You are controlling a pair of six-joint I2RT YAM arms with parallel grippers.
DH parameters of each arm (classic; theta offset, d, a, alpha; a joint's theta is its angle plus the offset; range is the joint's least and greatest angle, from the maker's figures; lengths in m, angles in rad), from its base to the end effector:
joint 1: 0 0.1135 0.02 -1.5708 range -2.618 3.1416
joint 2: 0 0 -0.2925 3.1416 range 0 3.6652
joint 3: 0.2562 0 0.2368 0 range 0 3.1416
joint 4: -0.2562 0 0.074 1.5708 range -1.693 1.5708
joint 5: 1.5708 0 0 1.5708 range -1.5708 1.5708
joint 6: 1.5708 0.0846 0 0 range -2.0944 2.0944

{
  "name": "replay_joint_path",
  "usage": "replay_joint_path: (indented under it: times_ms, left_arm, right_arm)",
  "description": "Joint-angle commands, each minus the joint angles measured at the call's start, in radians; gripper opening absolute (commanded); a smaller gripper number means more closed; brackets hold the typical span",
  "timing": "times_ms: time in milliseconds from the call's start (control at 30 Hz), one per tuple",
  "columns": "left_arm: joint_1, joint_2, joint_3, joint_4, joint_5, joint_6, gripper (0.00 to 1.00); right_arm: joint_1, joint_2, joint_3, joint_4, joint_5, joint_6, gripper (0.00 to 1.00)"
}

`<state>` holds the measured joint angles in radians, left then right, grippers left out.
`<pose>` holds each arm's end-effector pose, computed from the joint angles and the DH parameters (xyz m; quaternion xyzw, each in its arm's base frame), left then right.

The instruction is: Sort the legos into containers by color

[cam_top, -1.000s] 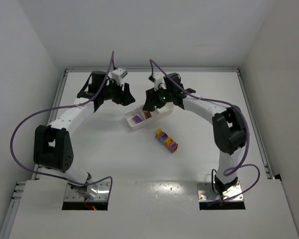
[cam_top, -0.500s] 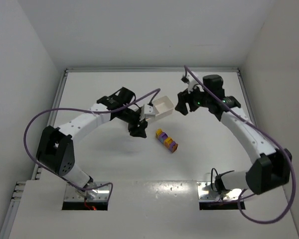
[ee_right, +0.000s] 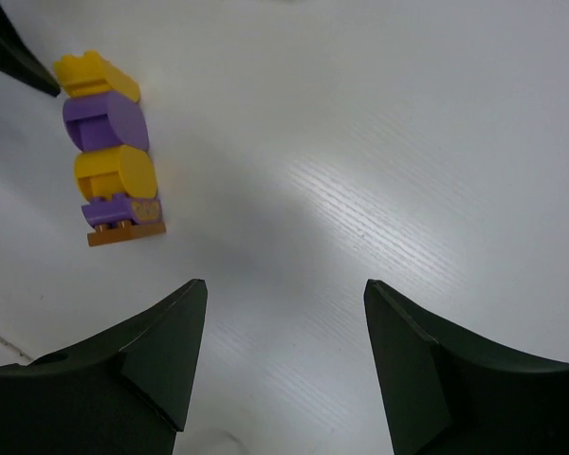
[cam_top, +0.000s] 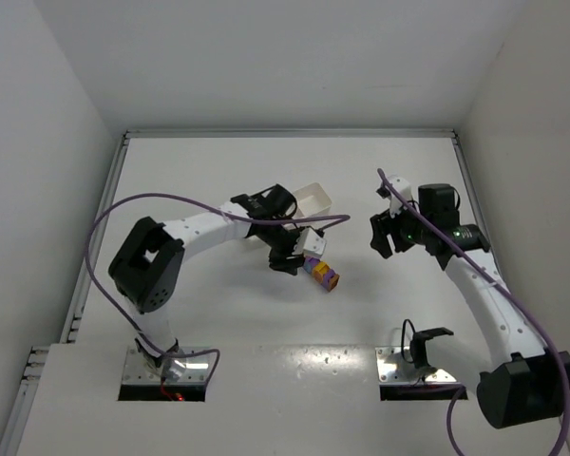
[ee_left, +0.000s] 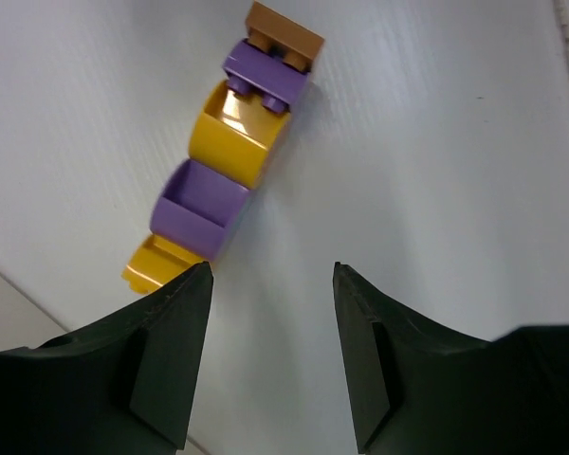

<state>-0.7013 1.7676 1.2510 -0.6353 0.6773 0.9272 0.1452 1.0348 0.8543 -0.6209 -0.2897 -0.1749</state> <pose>0.2431 -0.2747 0.2116 0.7183 0.5830 -0.3008 0.2315 0.2089 0.0550 0.2715 -0.1996 0.8969 0.1283 0.3733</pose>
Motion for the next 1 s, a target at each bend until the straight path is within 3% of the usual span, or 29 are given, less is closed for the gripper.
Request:
replay_joint_path:
  times_ms: [0, 633, 967]
  left_arm:
    - [-0.010, 0.077, 0.100, 0.063, -0.007, 0.059, 0.59]
    - [-0.010, 0.157, 0.145, 0.072, -0.047, 0.150, 0.59]
    - [-0.064, 0.205, 0.188, 0.072, -0.056, 0.179, 0.61]
  right_arm:
    - [-0.012, -0.030, -0.009, -0.002, 0.000, -0.014, 0.69]
    - [-0.061, -0.019, -0.057, 0.007, -0.072, -0.025, 0.69]
    - [-0.099, 0.001, -0.066, 0.007, -0.092, -0.043, 0.69]
